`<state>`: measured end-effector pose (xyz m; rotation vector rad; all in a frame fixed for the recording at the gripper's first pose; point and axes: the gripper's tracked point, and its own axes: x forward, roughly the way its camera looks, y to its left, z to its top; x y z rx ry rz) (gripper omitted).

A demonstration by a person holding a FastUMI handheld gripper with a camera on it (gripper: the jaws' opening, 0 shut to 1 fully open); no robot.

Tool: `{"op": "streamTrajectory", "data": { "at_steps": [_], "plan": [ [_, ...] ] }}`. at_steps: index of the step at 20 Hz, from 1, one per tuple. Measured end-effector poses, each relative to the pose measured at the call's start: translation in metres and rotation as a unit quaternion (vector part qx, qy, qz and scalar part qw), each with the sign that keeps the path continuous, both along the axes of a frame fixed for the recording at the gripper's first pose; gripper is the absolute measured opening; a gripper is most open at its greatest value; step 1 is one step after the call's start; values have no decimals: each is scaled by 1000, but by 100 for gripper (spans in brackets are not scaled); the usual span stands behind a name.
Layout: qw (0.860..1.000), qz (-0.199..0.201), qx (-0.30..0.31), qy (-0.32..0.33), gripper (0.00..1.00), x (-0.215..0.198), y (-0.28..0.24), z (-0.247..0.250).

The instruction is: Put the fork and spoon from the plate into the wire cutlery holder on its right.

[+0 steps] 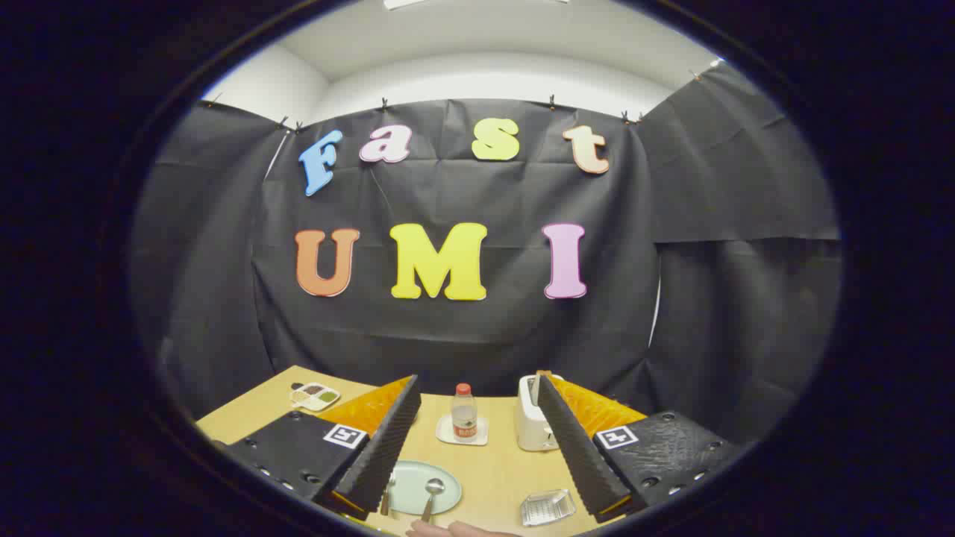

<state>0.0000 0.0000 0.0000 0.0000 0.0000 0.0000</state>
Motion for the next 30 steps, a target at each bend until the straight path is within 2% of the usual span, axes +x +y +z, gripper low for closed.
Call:
{"op": "streamTrajectory", "data": {
  "at_steps": [5, 11, 18, 24, 30],
  "plan": [
    [1000, 0, 0, 15, 95, 0, -1, -13],
    [999, -18, 1, 33, 96, 3, -8, -37],
    [995, -16, -11, 101, 96, 20, 4, -105],
    [979, 14, -30, 202, 96, 34, 36, -197],
    [950, 32, -23, 308, 96, 36, 66, -293]
  ]
}}
